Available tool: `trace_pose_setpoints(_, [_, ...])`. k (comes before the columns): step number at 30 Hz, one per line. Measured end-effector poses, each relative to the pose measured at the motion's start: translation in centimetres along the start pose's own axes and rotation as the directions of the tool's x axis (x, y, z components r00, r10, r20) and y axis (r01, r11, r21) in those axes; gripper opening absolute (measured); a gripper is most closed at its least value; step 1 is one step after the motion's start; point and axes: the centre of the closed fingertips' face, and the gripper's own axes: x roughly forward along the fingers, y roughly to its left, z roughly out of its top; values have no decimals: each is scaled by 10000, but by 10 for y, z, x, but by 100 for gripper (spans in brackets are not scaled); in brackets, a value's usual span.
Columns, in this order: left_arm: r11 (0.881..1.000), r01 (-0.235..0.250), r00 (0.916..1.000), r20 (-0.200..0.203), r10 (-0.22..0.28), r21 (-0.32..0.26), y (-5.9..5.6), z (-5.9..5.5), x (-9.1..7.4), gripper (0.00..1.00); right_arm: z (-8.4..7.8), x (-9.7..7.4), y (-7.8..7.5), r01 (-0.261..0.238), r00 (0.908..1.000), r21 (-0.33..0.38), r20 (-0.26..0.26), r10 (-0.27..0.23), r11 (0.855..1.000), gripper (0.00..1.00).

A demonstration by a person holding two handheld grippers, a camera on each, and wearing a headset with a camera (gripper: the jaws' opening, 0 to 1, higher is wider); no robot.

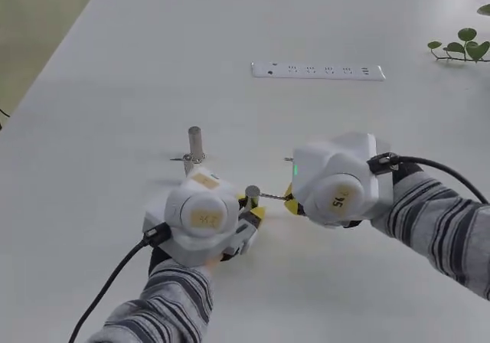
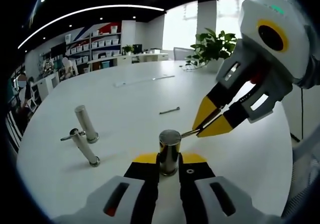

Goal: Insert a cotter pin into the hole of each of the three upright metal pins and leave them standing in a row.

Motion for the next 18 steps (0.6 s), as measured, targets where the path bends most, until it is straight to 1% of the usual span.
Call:
trace_pose_setpoints(5, [9999, -109, 9999, -114, 110, 116, 0, -5, 1, 10, 1, -3, 1, -58, 10000, -5, -29, 58, 10000, 0])
trace_pose_setpoints(7, [9997, -147, 9998, -120, 150, 215, 0, -5, 1, 10, 2, -5, 1, -53, 10000, -15, -33, 53, 10000, 0])
trace_pose_setpoints(15, [9994, -232, 9997, -70, 234, 250, 0, -5, 3, 10, 3, -7, 1, -36, 10000, -17, -45, 36, 10000, 0])
trace_pose_setpoints(18, [9994, -237, 9997, -46, 238, 237, 1, -5, 3, 10, 3, -8, 1, -72, 9999, -33, 74, 72, 10000, 0])
